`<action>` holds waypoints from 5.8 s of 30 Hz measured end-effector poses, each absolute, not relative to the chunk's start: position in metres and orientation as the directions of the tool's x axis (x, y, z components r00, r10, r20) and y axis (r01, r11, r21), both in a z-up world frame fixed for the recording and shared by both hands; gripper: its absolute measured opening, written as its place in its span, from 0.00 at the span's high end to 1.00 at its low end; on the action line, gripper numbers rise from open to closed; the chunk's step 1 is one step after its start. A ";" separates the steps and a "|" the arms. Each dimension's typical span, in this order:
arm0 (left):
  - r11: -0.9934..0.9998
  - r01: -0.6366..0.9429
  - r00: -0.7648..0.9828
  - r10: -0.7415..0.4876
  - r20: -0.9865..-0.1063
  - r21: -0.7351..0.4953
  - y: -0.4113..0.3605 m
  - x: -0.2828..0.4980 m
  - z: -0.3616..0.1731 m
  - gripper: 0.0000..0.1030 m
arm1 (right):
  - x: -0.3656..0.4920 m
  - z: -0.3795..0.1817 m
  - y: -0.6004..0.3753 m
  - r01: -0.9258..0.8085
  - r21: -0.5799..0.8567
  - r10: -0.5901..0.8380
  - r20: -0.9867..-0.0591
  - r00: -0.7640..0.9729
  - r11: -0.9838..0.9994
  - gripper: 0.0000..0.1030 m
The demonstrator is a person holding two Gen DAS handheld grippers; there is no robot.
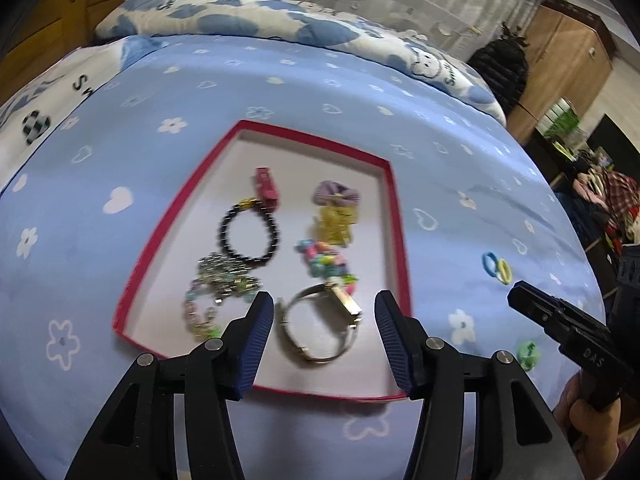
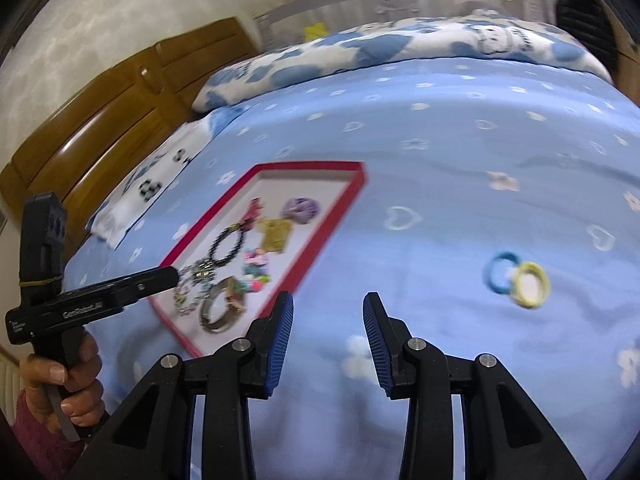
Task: Organize jewelry
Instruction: 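Move both open tools back toward the blue and yellow hair ties, then grasp the blue hair tie with the left tool while the right tool grasps the yellow hair tie, then carry the blue and yellow hair ties into the red tray with both tools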
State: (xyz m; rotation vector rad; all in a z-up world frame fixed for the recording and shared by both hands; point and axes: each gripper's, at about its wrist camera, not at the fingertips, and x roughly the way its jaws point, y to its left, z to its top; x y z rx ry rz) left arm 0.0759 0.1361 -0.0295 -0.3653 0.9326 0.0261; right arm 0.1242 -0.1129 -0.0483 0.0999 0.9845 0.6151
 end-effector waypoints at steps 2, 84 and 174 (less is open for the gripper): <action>0.941 -0.162 0.599 -0.145 -0.788 -0.296 0.130 0.078 -0.028 0.49 | 0.125 -0.048 -0.126 -0.416 0.349 0.517 -0.749 0.414 0.840 0.63; 0.960 0.175 0.445 -0.275 -0.852 -0.218 -0.048 0.256 -0.099 0.98 | 0.173 -0.081 -0.259 -0.147 0.370 0.392 -0.773 0.499 0.917 0.98; 0.935 -0.305 0.486 -0.009 -0.874 -0.180 0.194 0.154 -0.090 0.96 | 0.173 -0.107 0.027 -0.602 0.308 0.523 -0.823 0.220 0.737 0.93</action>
